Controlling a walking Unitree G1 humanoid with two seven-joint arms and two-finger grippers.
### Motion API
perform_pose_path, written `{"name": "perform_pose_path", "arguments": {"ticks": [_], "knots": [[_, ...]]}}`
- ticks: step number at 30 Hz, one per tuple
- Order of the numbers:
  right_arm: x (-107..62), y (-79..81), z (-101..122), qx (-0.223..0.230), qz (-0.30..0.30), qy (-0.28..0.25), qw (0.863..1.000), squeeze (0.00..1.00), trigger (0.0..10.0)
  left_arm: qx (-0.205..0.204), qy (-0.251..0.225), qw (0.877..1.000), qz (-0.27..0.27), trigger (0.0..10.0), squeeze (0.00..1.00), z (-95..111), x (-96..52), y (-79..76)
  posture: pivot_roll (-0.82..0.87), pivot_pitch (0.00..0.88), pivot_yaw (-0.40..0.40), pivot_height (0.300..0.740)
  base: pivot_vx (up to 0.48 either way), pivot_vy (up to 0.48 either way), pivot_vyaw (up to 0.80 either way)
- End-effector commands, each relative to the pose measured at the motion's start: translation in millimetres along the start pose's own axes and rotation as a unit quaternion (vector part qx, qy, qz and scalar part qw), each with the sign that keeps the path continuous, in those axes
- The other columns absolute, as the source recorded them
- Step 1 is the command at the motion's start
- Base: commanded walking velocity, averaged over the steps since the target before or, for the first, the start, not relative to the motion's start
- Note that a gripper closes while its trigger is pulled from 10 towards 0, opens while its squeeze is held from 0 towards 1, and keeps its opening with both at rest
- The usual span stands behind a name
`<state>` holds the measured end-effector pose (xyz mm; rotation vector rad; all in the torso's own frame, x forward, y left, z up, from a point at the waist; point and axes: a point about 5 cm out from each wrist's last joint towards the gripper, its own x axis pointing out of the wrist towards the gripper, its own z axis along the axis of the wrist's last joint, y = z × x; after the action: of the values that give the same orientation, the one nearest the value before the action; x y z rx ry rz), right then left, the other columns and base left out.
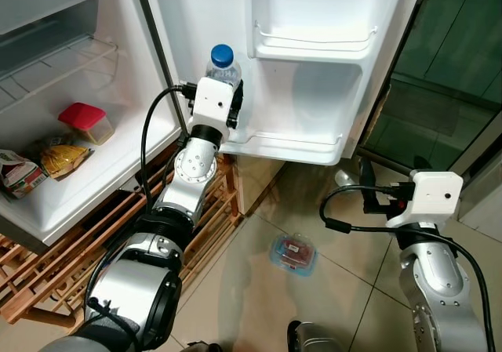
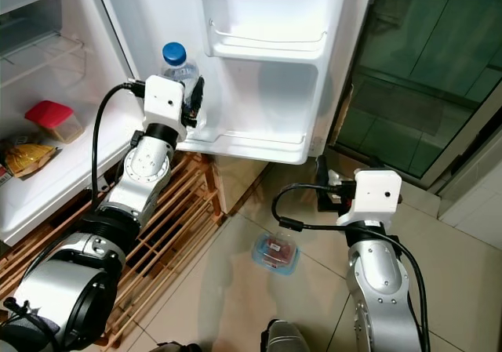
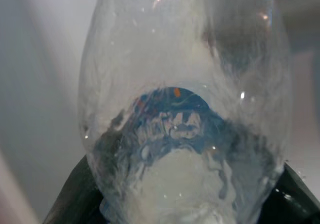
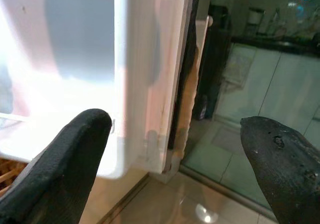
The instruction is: Restocking fridge
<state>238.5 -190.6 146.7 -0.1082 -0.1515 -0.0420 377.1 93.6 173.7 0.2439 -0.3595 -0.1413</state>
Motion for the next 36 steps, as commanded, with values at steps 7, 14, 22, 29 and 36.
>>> {"name": "perform_pose_path", "arguments": {"ticks": [7,14,22,29,36], "knots": [[-10.7,-25.9,10,-0.023,-0.021,0.005,1.0,0.14,10.0,0.011,-0.027,1.0,0.002,10.0,0.0,11,5.9,-24.8,-0.48,0.091,0.034,0.74,0.0,0.0,0.0],[-13.4,-26.2,13,-0.029,-0.016,0.014,0.999,0.14,10.0,-0.033,0.06,0.997,0.019,10.0,0.0,-1,10.9,-25.5,-0.5,0.099,0.028,0.74,0.0,0.0,0.0],[-12.5,-19.5,8,-0.017,-0.018,0.023,0.999,0.14,10.0,-0.052,0.067,0.996,0.035,10.0,1.0,23,37.2,-11.4,-0.47,0.101,0.066,0.74,0.0,0.0,0.0],[-3.2,-15.7,7,-0.007,-0.024,0.015,1.0,0.14,10.0,-0.063,0.082,0.994,0.022,10.0,1.0,28,44.3,-5.5,-0.44,0.078,0.088,0.74,0.0,0.0,0.0],[2.9,-12.4,6,-0.002,-0.017,0.012,1.0,0.14,10.0,-0.121,0.139,0.982,0.047,10.0,1.0,17,43.3,7.4,-0.41,0.064,0.077,0.74,0.0,0.0,0.0]]}}
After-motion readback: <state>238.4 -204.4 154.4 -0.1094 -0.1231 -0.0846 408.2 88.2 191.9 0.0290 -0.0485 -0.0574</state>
